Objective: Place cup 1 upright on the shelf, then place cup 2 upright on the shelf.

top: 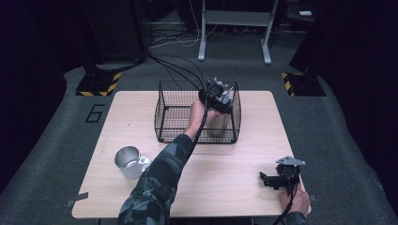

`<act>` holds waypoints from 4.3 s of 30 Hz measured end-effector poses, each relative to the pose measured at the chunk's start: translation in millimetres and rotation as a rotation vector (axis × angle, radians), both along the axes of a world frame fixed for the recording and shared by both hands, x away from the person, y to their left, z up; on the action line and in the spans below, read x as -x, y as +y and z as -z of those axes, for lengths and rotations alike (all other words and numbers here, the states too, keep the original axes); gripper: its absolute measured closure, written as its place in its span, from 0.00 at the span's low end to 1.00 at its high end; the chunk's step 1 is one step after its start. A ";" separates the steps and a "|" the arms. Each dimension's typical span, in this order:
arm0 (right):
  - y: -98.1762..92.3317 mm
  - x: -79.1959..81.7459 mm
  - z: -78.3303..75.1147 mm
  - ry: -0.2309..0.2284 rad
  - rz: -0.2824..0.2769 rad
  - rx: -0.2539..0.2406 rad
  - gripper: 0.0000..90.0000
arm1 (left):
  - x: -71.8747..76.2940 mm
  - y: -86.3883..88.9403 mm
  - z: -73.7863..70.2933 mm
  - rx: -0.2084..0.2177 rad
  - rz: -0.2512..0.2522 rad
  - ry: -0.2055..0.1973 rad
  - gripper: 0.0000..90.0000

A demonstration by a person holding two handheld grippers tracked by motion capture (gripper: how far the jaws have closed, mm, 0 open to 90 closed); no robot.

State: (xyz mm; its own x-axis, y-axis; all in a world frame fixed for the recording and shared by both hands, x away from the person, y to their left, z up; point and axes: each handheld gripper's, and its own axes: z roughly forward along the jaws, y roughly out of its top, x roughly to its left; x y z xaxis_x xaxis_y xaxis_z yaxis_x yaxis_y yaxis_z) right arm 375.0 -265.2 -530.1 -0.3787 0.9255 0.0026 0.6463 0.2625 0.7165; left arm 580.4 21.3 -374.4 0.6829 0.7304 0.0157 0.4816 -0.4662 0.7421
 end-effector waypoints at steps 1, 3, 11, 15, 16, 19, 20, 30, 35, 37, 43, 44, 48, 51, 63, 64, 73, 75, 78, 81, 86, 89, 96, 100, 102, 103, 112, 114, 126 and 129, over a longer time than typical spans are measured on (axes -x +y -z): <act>0.0 0.0 0.0 0.000 0.000 0.000 0.00 | -0.4 0.1 0.6 -0.004 0.002 0.005 0.05; 0.0 0.0 0.0 0.000 0.000 0.000 0.00 | -1.1 0.1 2.6 -0.004 0.000 0.008 0.05; 0.1 0.1 -0.1 0.002 0.001 -0.001 0.00 | -2.3 3.0 3.4 -0.015 0.016 0.020 0.05; 0.1 0.1 -0.1 0.002 0.001 -0.001 0.00 | -2.3 5.1 3.3 -0.013 0.013 0.032 0.04; 0.1 0.1 -0.1 0.002 0.001 -0.001 0.00 | -2.3 5.1 3.3 -0.013 0.013 0.032 0.04; 0.3 0.3 -0.1 0.003 0.003 -0.003 0.00 | -0.7 5.0 3.7 -0.019 0.014 0.027 0.04; 0.4 0.4 -0.1 0.004 0.004 -0.003 0.00 | -0.7 5.0 3.7 -0.019 0.014 0.027 0.04; 0.2 0.2 -0.1 0.003 0.002 -0.002 0.00 | 0.3 7.3 3.8 -0.024 0.019 0.033 0.00; 0.1 0.1 -0.1 0.002 0.001 -0.001 0.00 | 1.9 10.9 0.1 -0.007 0.019 0.028 0.00; 0.1 0.1 -0.1 0.002 0.000 -0.001 0.00 | 3.3 12.3 -2.5 0.001 0.020 0.022 0.00; 0.1 -0.2 0.5 -0.008 0.002 0.003 0.00 | 11.2 17.4 -14.5 0.020 0.037 0.003 0.00; 0.4 -0.1 0.6 -0.010 0.005 -0.001 0.00 | 13.0 18.8 -16.7 0.027 0.032 -0.004 0.00; 0.2 -0.1 0.4 -0.007 0.004 0.000 0.00 | 22.3 24.5 -24.8 0.055 0.030 -0.024 0.00; 0.5 0.1 0.4 -0.005 0.006 -0.001 0.00 | 33.0 31.7 -32.7 0.067 0.048 -0.040 0.00; 0.0 0.0 0.4 -0.006 0.000 0.004 0.00 | 71.3 56.7 -47.1 0.052 0.087 -0.097 0.00; 0.0 0.0 0.4 -0.006 0.000 0.004 0.00 | 71.3 56.7 -47.1 0.052 0.087 -0.097 0.00; 0.0 0.0 0.4 -0.006 0.000 0.004 0.00 | 94.3 85.8 -43.8 0.031 0.071 -0.107 0.00; 0.0 0.0 0.4 -0.006 0.000 0.004 0.00 | 99.0 92.6 -41.3 0.037 0.060 -0.105 0.00; 0.0 0.0 0.4 -0.006 0.000 0.004 0.00 | 105.8 100.2 -38.7 0.030 0.050 -0.111 0.00; 0.0 0.0 0.4 -0.007 0.000 0.004 0.00 | 113.8 109.4 -34.9 0.036 0.037 -0.112 0.00; 0.0 0.0 0.4 -0.006 0.000 0.004 0.00 | 127.3 126.5 -30.2 0.042 0.013 -0.113 0.00; -0.1 0.0 0.3 -0.005 0.000 0.004 0.00 | 134.1 135.0 -29.5 0.050 -0.003 -0.121 0.00; 0.0 -0.1 0.5 -0.008 0.001 0.004 0.00 | 150.3 156.9 -25.7 0.047 -0.044 -0.123 0.00; 0.0 0.0 0.4 -0.007 0.000 0.004 0.00 | 159.0 171.6 -23.4 0.064 -0.071 -0.129 0.00; 0.0 0.0 0.4 -0.006 0.000 0.004 0.00 | 164.5 177.7 -21.5 0.071 -0.087 -0.133 0.00; 0.0 0.0 0.4 -0.007 0.001 0.004 0.00 | 166.9 180.5 -20.5 0.067 -0.086 -0.135 0.00; 0.3 0.2 0.4 -0.005 0.004 0.001 0.00 | 186.3 204.1 -10.0 0.082 -0.127 -0.133 0.00; 0.1 0.1 0.4 -0.006 0.002 0.003 0.00 | 188.7 208.9 -7.4 0.084 -0.134 -0.128 0.00; 0.3 0.2 0.4 -0.005 0.004 0.001 0.00 | 205.5 238.1 9.3 0.089 -0.206 -0.116 0.00; 0.3 0.2 0.4 -0.005 0.004 0.001 0.00 | 209.3 247.7 12.3 0.110 -0.234 -0.114 0.00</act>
State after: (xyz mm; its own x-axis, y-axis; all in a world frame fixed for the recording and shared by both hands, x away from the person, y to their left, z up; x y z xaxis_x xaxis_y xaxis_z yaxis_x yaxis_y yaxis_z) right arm 374.8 -264.9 -530.6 -0.3749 0.9271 -0.0004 0.6437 0.2606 0.7195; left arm 371.1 268.9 -386.7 0.4938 0.8696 -0.0053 0.4774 -0.2660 0.8374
